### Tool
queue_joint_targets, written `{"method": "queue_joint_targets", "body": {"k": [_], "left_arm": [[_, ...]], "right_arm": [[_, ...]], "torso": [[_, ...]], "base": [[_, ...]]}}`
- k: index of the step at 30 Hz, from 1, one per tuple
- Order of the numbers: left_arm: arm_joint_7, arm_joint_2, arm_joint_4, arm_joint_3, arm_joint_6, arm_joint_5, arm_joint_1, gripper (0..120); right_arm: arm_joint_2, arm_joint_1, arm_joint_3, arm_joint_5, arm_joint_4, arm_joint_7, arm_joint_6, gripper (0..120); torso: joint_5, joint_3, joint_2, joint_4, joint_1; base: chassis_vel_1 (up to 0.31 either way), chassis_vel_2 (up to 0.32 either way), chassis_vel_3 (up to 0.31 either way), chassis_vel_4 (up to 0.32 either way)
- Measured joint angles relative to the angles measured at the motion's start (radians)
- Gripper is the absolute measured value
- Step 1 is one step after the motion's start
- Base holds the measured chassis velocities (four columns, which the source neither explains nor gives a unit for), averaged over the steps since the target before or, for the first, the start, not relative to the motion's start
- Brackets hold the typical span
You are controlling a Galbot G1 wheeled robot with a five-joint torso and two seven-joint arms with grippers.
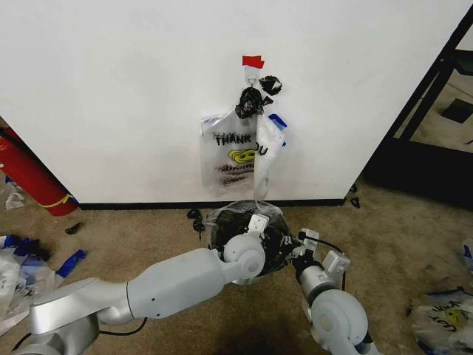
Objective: Pick up the garbage bag from the wall and place it over the trash bin.
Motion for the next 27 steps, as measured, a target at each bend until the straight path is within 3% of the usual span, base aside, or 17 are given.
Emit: {"method": "queue_joint_targets", "body": {"k": [7,14,27], "left_arm": [[-0.035,0.038,-0.115,0.021,0.048,-0.081,-0.013,0],[-0.083,0.007,-0.080,0.051,0.131,-0.163,-0.053,0],[-0.110,-0.002,-0.021,0.074,0.174,-0.188,-0.051,0]], "right_arm": [[0.000,0.001,0.001,-0.035,-0.013,-0.013,0.010,1],[0.006,-0.007,-0.008,-0.062,-0.010,-0.025,0.018,1],[-0.001,-0.012,-0.011,-0.058,0.008,-0.025,0.021,1]], "torso": [[0.0000,0.000,0.000,0.0003,0.000],[0.0000,0.000,0.000,0.0000,0.000],[0.0000,0.000,0.000,0.0001,0.000]], "base": [[0.000,0.000,0.000,0.000],[0.000,0.000,0.000,0.000],[0.000,0.000,0.000,0.000]]}}
